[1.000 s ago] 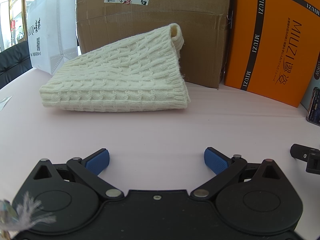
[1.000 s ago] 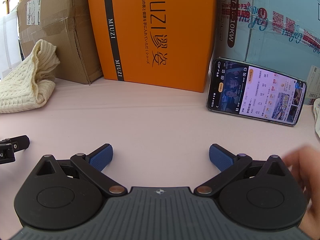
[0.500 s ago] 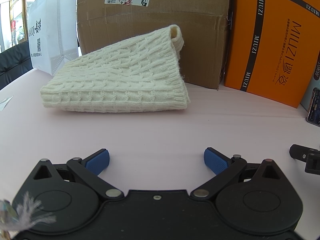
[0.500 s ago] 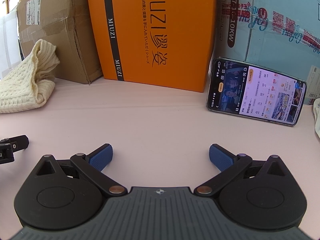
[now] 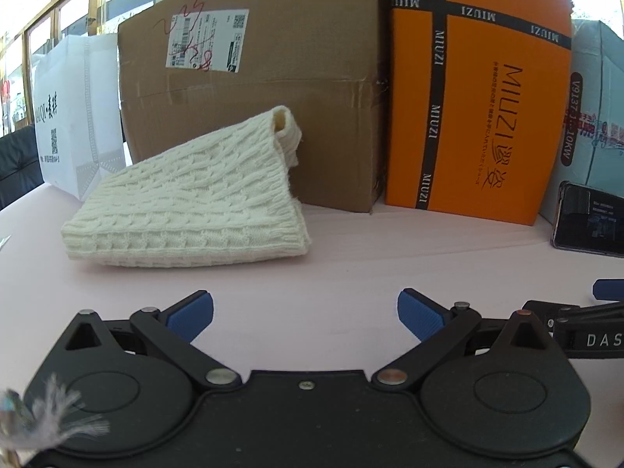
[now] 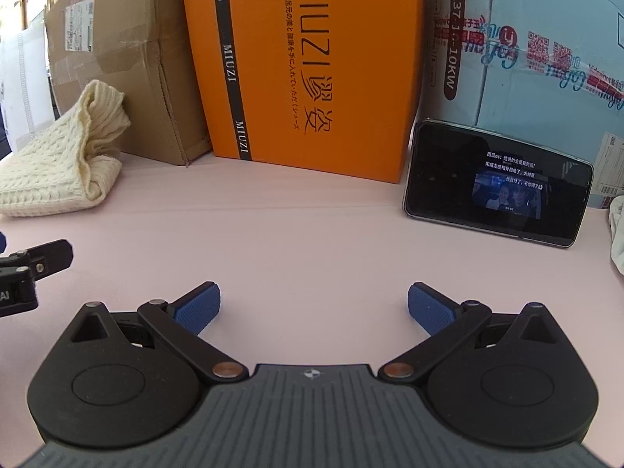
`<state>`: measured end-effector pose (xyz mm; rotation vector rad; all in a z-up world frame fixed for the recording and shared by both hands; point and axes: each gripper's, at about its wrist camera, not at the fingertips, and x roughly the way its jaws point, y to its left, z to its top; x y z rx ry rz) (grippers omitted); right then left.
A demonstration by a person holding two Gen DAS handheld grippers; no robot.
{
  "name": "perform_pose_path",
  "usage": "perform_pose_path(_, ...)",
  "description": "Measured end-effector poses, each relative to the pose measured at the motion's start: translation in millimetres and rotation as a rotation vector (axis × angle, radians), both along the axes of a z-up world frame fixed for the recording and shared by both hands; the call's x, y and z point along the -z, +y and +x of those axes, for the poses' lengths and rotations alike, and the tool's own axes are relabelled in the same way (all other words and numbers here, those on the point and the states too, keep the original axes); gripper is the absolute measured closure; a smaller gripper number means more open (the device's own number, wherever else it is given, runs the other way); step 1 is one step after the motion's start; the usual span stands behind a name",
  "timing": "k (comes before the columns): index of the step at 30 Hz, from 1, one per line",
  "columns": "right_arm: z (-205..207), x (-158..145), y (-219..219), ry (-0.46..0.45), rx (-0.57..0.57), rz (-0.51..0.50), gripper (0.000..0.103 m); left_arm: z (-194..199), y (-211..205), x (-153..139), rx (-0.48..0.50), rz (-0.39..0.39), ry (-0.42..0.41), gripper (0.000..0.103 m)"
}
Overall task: Fold clothes
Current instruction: 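Move both tools to the brown leather jacket on the clothes pile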
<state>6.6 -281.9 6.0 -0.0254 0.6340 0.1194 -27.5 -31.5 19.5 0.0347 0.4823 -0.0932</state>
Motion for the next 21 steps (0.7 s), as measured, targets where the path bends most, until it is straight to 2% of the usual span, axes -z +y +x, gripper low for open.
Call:
perform_pose_path(4, -26, -8, -14, -0.062, -0.021, 0.015, 0.000, -8, -19, -9, 0.107, -0.062, -0.048, 0.000)
perform_pose_path(9, -60, -17, -53, -0.144, 0.004, 0.075, 0.000, -15, -48, -19, 0.291, -0.225, -0.044, 0.000)
perform_pose_path(12, -82, -23, -83, -0.195, 0.071, 0.082, 0.000, -20, -69, -23, 0.375, -0.306, -0.047, 0.000)
perform_pose_path(15, -101, -29, -110, -0.237, 0.137, 0.079, 0.000, -30, -92, -26, 0.439, -0.323, -0.054, 0.000)
perform_pose_path(19, -121, -35, -153, -0.266, 0.239, 0.091, 0.000, -37, -130, -24, 0.524, -0.331, -0.012, 0.000)
perform_pose_path(21, -130, -38, -179, -0.282, 0.296, 0.110, 0.000, -39, -147, -21, 0.572, -0.379, 0.030, 0.000)
